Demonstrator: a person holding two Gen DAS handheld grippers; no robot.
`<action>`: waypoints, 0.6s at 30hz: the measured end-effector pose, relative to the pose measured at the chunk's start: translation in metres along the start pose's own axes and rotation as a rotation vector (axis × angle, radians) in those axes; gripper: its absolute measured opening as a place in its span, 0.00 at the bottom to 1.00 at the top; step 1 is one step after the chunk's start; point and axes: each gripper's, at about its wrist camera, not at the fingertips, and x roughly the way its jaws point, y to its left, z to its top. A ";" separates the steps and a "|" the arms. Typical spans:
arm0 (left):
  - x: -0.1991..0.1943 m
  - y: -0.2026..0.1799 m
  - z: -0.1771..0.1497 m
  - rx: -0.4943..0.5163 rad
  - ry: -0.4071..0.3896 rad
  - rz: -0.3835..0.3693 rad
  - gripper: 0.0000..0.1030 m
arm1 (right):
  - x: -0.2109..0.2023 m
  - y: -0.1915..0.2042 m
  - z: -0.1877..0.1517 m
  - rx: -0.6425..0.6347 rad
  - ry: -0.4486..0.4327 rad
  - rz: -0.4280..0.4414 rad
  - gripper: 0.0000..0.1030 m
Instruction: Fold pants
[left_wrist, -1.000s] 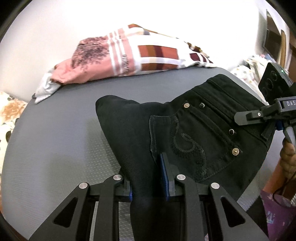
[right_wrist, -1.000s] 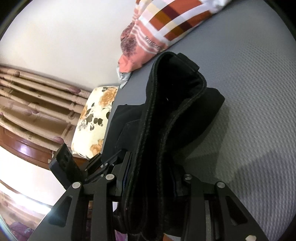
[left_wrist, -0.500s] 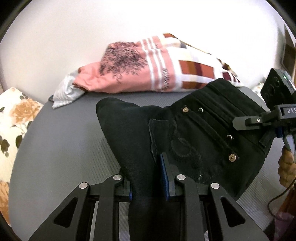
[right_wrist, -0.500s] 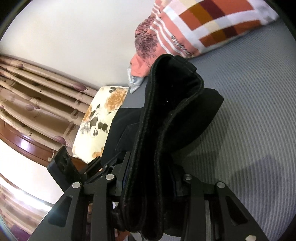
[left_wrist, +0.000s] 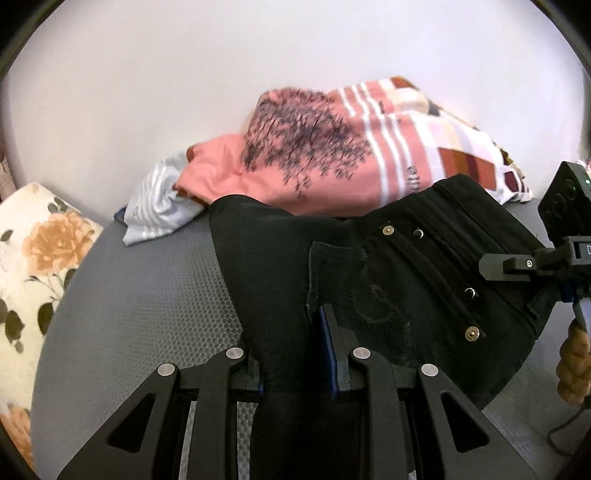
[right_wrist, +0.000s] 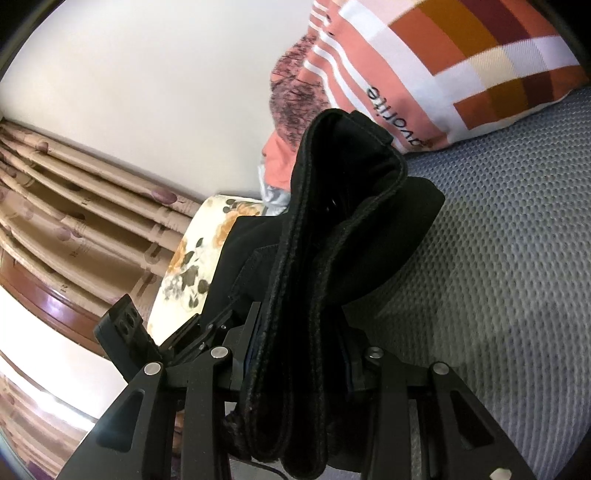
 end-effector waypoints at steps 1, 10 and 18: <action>0.004 0.001 -0.002 -0.004 0.008 -0.001 0.23 | 0.003 -0.003 0.001 0.003 0.004 -0.008 0.32; 0.023 0.011 -0.020 -0.028 0.014 0.002 0.24 | 0.008 -0.027 -0.003 0.012 0.017 -0.044 0.32; 0.029 0.016 -0.030 -0.062 0.004 0.009 0.36 | 0.009 -0.026 -0.010 -0.072 0.008 -0.217 0.34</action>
